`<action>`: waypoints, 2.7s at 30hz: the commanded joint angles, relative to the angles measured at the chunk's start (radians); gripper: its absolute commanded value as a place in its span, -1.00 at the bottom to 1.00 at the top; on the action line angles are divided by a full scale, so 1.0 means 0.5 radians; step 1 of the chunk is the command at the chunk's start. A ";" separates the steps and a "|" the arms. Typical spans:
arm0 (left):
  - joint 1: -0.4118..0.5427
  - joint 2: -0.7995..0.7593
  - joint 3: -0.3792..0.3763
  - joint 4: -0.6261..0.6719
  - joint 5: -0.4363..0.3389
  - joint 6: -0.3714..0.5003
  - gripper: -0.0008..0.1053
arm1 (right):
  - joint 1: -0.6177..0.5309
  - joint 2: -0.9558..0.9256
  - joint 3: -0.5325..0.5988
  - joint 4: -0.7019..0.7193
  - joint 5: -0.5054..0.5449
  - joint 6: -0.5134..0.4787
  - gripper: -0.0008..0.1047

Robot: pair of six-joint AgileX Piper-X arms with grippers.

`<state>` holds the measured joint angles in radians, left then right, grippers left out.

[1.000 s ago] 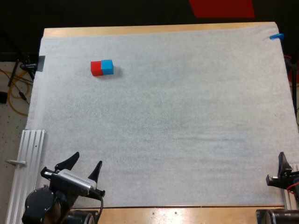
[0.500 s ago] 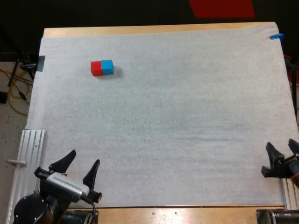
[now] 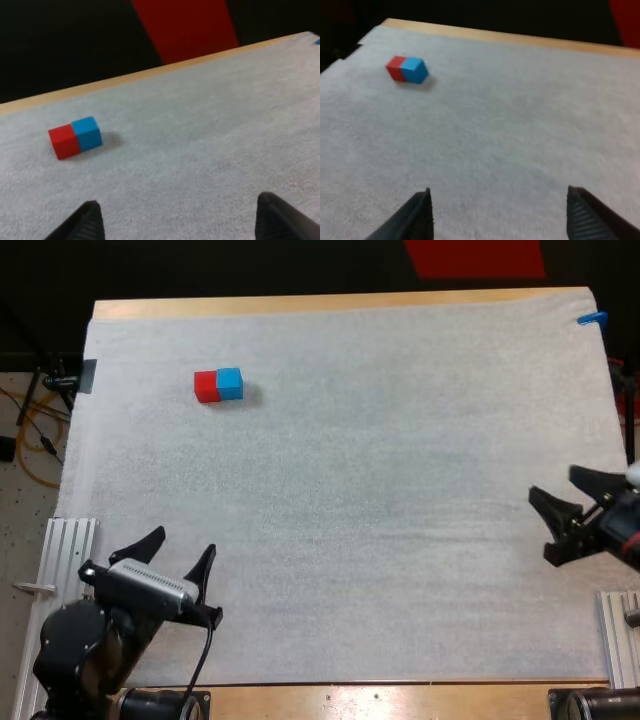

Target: Stack red cube on blue cube

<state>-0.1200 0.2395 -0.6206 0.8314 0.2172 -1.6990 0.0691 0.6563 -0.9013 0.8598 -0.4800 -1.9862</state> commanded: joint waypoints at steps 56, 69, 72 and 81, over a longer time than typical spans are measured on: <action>0.501 3.031 -1.576 -0.282 -0.208 0.221 -0.98 | 0.294 0.312 -0.103 -0.179 0.025 -0.044 0.07; 0.450 3.504 -1.927 -0.267 -0.373 0.206 -0.98 | 0.294 0.312 -0.103 -0.163 0.071 -0.029 0.07; 0.450 3.598 -2.029 -0.242 -0.384 0.200 -0.98 | 0.294 0.312 -0.103 -0.140 0.103 -0.029 0.07; 0.450 3.796 -2.171 -0.220 -0.384 0.088 -0.98 | 0.294 0.312 -0.103 -0.140 0.158 -0.014 0.07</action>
<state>0.1077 2.1307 -1.6950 0.7168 0.0581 -1.6275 0.2128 0.8145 -0.9472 0.7891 -0.3999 -1.9962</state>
